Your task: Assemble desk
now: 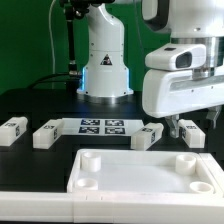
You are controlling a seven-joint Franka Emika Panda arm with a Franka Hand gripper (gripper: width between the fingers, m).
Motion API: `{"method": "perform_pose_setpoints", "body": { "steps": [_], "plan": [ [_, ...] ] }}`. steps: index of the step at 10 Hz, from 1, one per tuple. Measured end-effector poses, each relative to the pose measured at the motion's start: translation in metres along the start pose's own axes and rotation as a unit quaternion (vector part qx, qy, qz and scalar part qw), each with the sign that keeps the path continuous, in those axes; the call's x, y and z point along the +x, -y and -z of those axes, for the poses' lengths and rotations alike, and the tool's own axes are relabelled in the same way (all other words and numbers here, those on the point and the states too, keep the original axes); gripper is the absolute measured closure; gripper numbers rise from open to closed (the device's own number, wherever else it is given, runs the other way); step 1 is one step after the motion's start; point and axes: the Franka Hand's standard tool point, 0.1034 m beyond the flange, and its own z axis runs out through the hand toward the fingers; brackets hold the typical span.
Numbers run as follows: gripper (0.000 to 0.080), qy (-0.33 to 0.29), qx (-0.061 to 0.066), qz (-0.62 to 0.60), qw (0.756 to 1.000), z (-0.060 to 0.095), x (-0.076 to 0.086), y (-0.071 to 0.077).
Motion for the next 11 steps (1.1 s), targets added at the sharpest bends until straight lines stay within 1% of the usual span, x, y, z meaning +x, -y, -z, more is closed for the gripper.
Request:
{"method": "perform_pose_setpoints", "body": {
  "steps": [1,3,5,6,7,8,9,10,11],
  "plan": [
    [0.015,0.004,0.005,-0.052,0.999,-0.003,-0.004,0.005],
    [0.015,0.004,0.012,-0.103,0.995,-0.003,-0.005,0.009],
    [0.015,0.01,0.014,-0.119,0.993,-0.004,-0.006,0.009],
    [0.015,0.024,0.015,-0.119,0.992,-0.004,-0.008,0.01],
    [0.015,0.03,0.012,-0.152,0.988,-0.004,-0.011,0.017],
    [0.015,0.062,0.0,-0.166,0.984,-0.007,-0.021,0.034],
    [0.015,0.104,-0.006,-0.168,0.98,-0.011,-0.028,0.042],
    [0.015,0.126,0.0,-0.177,0.976,-0.014,-0.027,0.039],
    [0.015,0.146,0.001,-0.174,0.974,-0.012,-0.025,0.037]
  ]
}}
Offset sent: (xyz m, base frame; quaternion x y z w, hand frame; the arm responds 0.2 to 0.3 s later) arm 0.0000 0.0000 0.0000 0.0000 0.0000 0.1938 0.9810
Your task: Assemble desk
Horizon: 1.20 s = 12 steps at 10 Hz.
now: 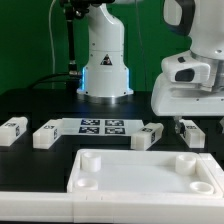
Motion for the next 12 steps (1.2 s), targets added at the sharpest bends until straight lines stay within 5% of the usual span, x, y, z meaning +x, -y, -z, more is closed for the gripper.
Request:
{"method": "perform_pose_setpoints", "body": {
  "steps": [5,12],
  "plan": [
    [0.015,0.157,-0.018,-0.004,0.987,-0.004,-0.008,-0.002],
    [0.015,0.31,-0.007,0.008,0.951,-0.031,-0.012,0.004]
  ]
}}
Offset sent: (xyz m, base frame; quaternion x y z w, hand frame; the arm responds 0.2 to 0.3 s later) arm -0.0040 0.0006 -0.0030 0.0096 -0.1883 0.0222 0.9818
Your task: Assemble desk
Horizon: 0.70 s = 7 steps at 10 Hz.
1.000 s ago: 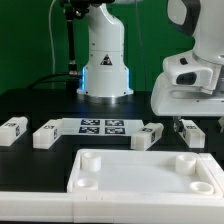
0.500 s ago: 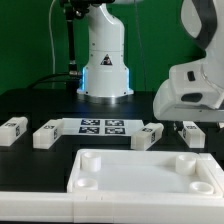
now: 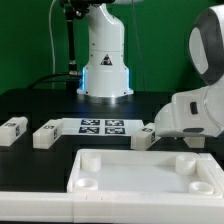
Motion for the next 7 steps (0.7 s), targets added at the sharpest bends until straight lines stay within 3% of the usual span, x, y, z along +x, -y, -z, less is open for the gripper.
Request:
{"method": "perform_pose_setpoints", "body": {
  "steps": [6,7],
  "plan": [
    [0.015,-0.002,0.0,-0.001,1.0,-0.0075,0.0021,-0.0007],
    [0.0264,-0.001,0.0,-0.001,1.0,-0.0079,0.0021,-0.0005]
  ]
}}
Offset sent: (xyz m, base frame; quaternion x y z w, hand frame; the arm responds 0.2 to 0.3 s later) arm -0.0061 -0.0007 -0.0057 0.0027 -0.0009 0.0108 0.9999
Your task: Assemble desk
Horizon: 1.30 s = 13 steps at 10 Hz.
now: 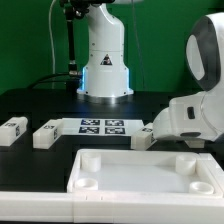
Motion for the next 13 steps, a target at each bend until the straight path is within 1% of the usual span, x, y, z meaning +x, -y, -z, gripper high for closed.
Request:
{"method": "perform_pose_setpoints", "body": {
  "steps": [1,2,3,6,7,8,9,11,12,13],
  "plan": [
    [0.0413,0.0,0.0,0.0,1.0,0.0,0.0,0.0],
    [0.0413,0.0,0.0,0.0,1.0,0.0,0.0,0.0],
    [0.0507,0.0,0.0,0.001,1.0,0.0,0.0,0.001],
    [0.0507,-0.001,-0.001,0.001,1.0,0.0,0.0,0.001],
    [0.0507,-0.005,0.0,0.003,1.0,0.005,-0.001,0.001],
    [0.0507,-0.014,0.001,0.015,1.0,0.019,-0.006,-0.001],
    [0.0507,-0.029,0.004,0.027,0.999,0.039,-0.013,-0.005],
    [0.0506,-0.04,0.009,0.036,0.999,0.075,-0.034,-0.016],
    [0.0506,-0.05,0.012,0.039,0.998,0.087,-0.039,-0.019],
    [0.0506,-0.053,0.014,0.039,0.998,0.088,-0.038,-0.021]
  ]
}}
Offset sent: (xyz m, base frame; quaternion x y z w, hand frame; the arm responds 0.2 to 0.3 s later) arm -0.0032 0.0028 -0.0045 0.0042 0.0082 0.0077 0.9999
